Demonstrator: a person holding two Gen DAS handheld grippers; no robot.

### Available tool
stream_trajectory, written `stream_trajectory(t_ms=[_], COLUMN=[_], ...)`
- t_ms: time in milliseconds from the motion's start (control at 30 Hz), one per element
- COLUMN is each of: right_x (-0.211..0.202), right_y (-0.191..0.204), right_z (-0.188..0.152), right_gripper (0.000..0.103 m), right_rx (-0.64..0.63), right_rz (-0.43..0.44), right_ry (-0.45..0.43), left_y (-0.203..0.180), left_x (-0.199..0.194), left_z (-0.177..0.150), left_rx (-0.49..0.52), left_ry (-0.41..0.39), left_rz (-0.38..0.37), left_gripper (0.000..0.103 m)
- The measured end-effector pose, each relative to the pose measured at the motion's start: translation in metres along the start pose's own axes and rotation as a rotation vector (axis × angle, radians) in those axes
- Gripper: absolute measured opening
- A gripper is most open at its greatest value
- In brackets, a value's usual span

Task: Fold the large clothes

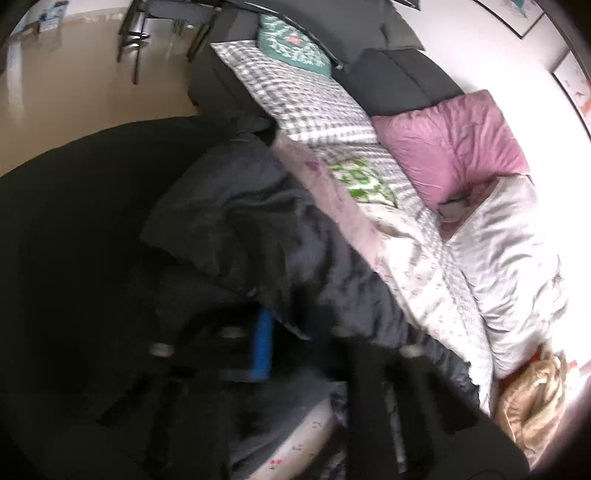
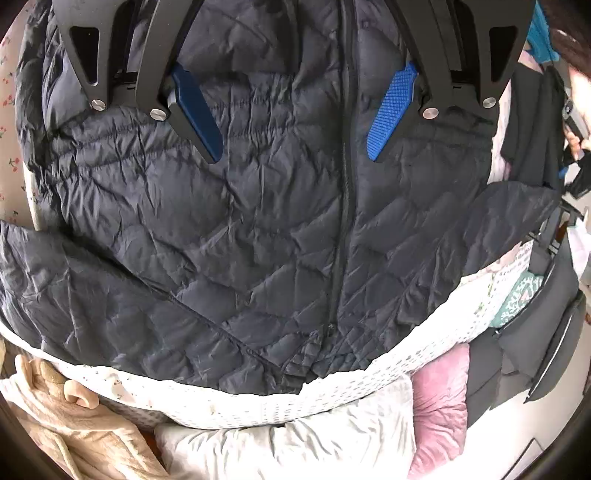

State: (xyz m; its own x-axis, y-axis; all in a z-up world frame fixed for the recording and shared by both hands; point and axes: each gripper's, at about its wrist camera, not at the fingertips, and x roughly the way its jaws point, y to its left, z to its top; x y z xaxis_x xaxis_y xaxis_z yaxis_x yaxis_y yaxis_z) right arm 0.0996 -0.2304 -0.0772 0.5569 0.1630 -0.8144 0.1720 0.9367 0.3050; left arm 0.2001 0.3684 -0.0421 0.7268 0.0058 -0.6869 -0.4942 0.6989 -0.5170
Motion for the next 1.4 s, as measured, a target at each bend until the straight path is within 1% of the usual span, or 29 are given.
stream_trajectory(t_ms=[67,100,167,233,333,367,433,467,500,567,600,667,767,833,867,900,933,967,1000,1033,1067,1133,1167,1267,1300,1333,1367,1400], right_x=[0.002,0.002,0.001,-0.001,-0.003,-0.004,-0.006,-0.007,-0.008,-0.011,-0.012,-0.015,-0.019,-0.019,-0.018,-0.017,-0.015,-0.014,-0.011,-0.008,-0.005,0.004,0.010,0.029,0.036,0.043,0.052,0.059], right_y=[0.000,0.000,0.001,0.002,0.002,0.002,-0.001,-0.004,-0.006,-0.010,-0.013,-0.017,-0.022,-0.027,-0.029,-0.032,-0.034,-0.036,-0.037,-0.037,-0.037,-0.032,-0.026,-0.007,-0.001,0.004,0.009,0.012], right_z=[0.003,0.004,0.006,0.008,0.011,0.011,0.013,0.014,0.014,0.015,0.015,0.015,0.016,0.018,0.019,0.020,0.022,0.023,0.024,0.026,0.027,0.029,0.031,0.032,0.033,0.033,0.034,0.035], right_gripper=[0.082,0.082,0.082,0.082,0.082,0.082,0.082,0.082,0.082,0.082,0.082,0.082,0.082,0.082,0.082,0.082,0.082,0.082,0.082,0.082,0.082,0.082,0.082,0.081,0.078,0.076,0.072,0.071], right_rx=[-0.001,-0.002,-0.005,-0.009,-0.013,-0.012,-0.003,0.005,0.014,0.025,0.029,0.036,0.050,0.064,0.073,0.082,0.089,0.094,0.099,0.104,0.107,0.105,0.097,0.067,0.057,0.047,0.038,0.040], right_rz=[0.002,0.002,0.012,0.019,0.024,0.025,0.030,0.032,0.036,0.040,0.042,0.046,0.049,0.054,0.055,0.056,0.055,0.054,0.052,0.054,0.061,0.080,0.093,0.148,0.173,0.188,0.196,0.197], right_ry=[0.000,0.001,-0.004,-0.008,-0.017,-0.019,-0.025,-0.028,-0.031,-0.035,-0.037,-0.041,-0.048,-0.050,-0.051,-0.052,-0.056,-0.059,-0.060,-0.059,-0.059,-0.059,-0.056,-0.053,-0.055,-0.055,-0.053,-0.050], left_y=[-0.017,-0.033,-0.061,-0.097,-0.149,-0.168,-0.194,-0.207,-0.224,-0.243,-0.254,-0.266,-0.280,-0.281,-0.283,-0.280,-0.279,-0.275,-0.271,-0.266,-0.261,-0.247,-0.240,-0.222,-0.211,-0.198,-0.189,-0.177], left_x=[-0.012,-0.022,-0.035,-0.050,-0.069,-0.074,-0.078,-0.076,-0.073,-0.065,-0.056,-0.045,-0.016,-0.006,0.006,0.010,0.016,0.018,0.017,0.015,0.012,0.005,0.003,0.005,0.007,0.013,0.018,0.029], left_z=[0.002,0.001,-0.003,-0.014,-0.039,-0.052,-0.074,-0.086,-0.104,-0.130,-0.148,-0.174,-0.221,-0.253,-0.272,-0.287,-0.298,-0.305,-0.307,-0.304,-0.299,-0.280,-0.270,-0.239,-0.229,-0.218,-0.213,-0.207], left_rx=[0.059,0.108,0.174,0.255,0.359,0.396,0.443,0.465,0.492,0.526,0.545,0.568,0.622,0.689,0.751,0.812,0.863,0.907,0.936,0.953,0.954,0.948,0.948,0.935,0.912,0.867,0.837,0.794], left_ry=[-0.044,-0.076,-0.106,-0.127,-0.130,-0.121,-0.092,-0.070,-0.035,0.010,0.045,0.095,0.215,0.315,0.396,0.470,0.517,0.538,0.534,0.526,0.523,0.492,0.461,0.329,0.279,0.230,0.211,0.203], left_rz=[-0.016,-0.040,-0.090,-0.157,-0.247,-0.279,-0.326,-0.347,-0.371,-0.395,-0.411,-0.424,-0.438,-0.447,-0.447,-0.441,-0.426,-0.410,-0.400,-0.400,-0.402,-0.386,-0.368,-0.273,-0.236,-0.201,-0.190,-0.172], left_gripper=[0.006,0.006,0.005,0.005,0.005,0.005,0.005,0.005,0.005,0.005,0.005,0.005,0.005,0.008,0.022,0.031,0.044,0.046,0.046,0.051,0.061,0.070,0.070,0.070,0.070,0.070,0.069,0.068])
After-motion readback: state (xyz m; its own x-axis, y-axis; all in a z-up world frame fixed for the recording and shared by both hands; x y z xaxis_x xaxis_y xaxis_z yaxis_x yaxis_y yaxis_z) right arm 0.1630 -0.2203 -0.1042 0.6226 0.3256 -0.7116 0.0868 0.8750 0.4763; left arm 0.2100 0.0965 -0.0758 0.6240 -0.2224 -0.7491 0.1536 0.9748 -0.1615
